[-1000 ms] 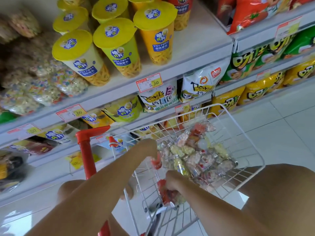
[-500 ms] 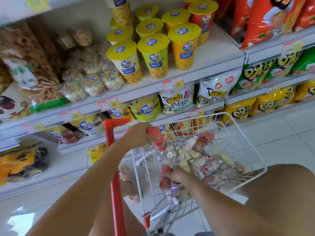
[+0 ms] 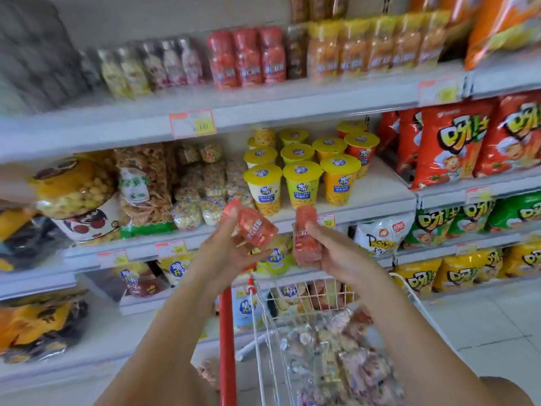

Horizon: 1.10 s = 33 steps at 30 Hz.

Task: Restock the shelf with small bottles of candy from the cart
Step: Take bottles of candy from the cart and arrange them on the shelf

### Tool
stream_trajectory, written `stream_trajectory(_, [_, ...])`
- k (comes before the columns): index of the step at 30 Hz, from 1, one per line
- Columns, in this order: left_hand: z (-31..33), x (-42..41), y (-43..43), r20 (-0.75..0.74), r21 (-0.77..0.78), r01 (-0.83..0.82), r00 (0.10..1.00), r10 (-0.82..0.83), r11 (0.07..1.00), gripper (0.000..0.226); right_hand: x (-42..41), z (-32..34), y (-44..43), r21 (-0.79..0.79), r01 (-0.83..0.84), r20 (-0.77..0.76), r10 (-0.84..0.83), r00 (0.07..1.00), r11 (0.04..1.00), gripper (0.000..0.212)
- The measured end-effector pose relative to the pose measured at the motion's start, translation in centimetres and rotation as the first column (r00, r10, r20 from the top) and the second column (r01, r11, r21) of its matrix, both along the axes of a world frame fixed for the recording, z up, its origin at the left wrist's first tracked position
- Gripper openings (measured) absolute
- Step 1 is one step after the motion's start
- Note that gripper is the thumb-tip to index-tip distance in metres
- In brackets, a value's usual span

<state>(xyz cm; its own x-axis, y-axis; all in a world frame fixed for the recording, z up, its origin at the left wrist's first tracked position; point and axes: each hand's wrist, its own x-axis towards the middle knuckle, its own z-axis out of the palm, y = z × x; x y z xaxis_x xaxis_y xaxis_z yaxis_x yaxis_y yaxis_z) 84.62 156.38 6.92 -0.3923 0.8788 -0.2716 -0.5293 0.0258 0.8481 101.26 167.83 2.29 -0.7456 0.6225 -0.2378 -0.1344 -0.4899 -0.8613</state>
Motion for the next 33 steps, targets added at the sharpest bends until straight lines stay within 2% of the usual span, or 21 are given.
stream_trajectory(2, [1.9, -0.3, -0.2, -0.046, 0.043, -0.009, 0.999, 0.011, 0.999, 0.047, -0.1, 3.3, -0.5, 0.183, -0.007, -0.018, 0.010, 1.000, 0.983, 0.034])
stream_trajectory(4, [4.3, -0.6, -0.2, -0.177, 0.098, -0.003, 0.984, 0.020, 0.995, 0.044, -0.3, 6.8, -0.7, 0.327, 0.034, -0.075, -0.010, 0.997, 0.944, 0.035])
stream_trajectory(7, [8.4, -1.1, 0.4, -0.354, 0.161, 0.029, 0.935, 0.030, 0.987, 0.048, -0.7, 12.3, 0.0, 0.461, 0.142, -0.193, -0.058, 0.980, 0.876, 0.057])
stream_trajectory(10, [12.5, -1.4, 1.5, -0.462, 0.237, 0.032, 0.883, 0.084, 0.971, 0.053, -1.3, 16.9, 1.7, 0.617, 0.244, -0.198, -0.153, 0.968, 0.748, 0.060])
stream_trajectory(14, [17.4, -2.7, 5.0, -0.512, 0.367, -0.023, 0.830, 0.223, 0.930, 0.038, -3.0, 22.3, 4.4, 0.761, 0.342, -0.220, -0.276, 0.935, 0.552, 0.050])
stream_trajectory(16, [19.1, -3.9, 7.3, -0.590, 0.376, -0.036, 0.762, 0.269, 0.926, 0.035, -4.3, 24.2, 6.2, 0.798, 0.359, -0.219, -0.322, 0.921, 0.484, 0.051])
stream_trajectory(19, [20.2, -5.8, 10.9, -0.769, 0.312, -0.091, 0.561, 0.308, 0.946, 0.027, -6.7, 25.6, 8.8, 0.840, 0.337, -0.173, -0.379, 0.909, 0.425, 0.056])
stream_trajectory(21, [20.2, -6.7, 13.0, -0.862, 0.255, -0.155, 0.412, 0.297, 0.955, 0.038, -8.5, 25.6, 10.4, 0.875, 0.292, -0.117, -0.415, 0.902, 0.386, 0.056])
stream_trajectory(23, [19.9, -6.9, 14.4, -0.921, 0.215, -0.194, 0.285, 0.265, 0.957, 0.047, -9.9, 24.9, 11.7, 0.901, 0.236, -0.047, -0.460, 0.887, 0.363, 0.054])
stream_trajectory(25, [19.3, -6.6, 15.1, -0.954, 0.190, -0.197, 0.193, 0.228, 0.962, 0.040, -10.5, 24.1, 12.5, 0.908, 0.189, 0.010, -0.470, 0.883, 0.374, 0.054])
stream_trajectory(27, [18.5, -6.7, 15.7, -0.966, 0.169, -0.199, 0.162, 0.202, 0.965, 0.042, -10.6, 23.3, 12.9, 0.911, 0.135, 0.067, -0.462, 0.884, 0.390, 0.053])
stream_trajectory(30, [18.1, -7.5, 16.3, -0.968, 0.125, -0.192, 0.191, 0.162, 0.973, 0.040, -10.2, 22.6, 13.4, 0.919, 0.052, 0.143, -0.454, 0.879, 0.391, 0.053])
stream_trajectory(33, [18.4, -8.5, 16.4, -0.983, -0.022, -0.140, 0.182, 0.004, 0.990, 0.039, -9.4, 22.9, 13.5, 0.939, -0.053, 0.216, -0.464, 0.859, 0.339, 0.051])
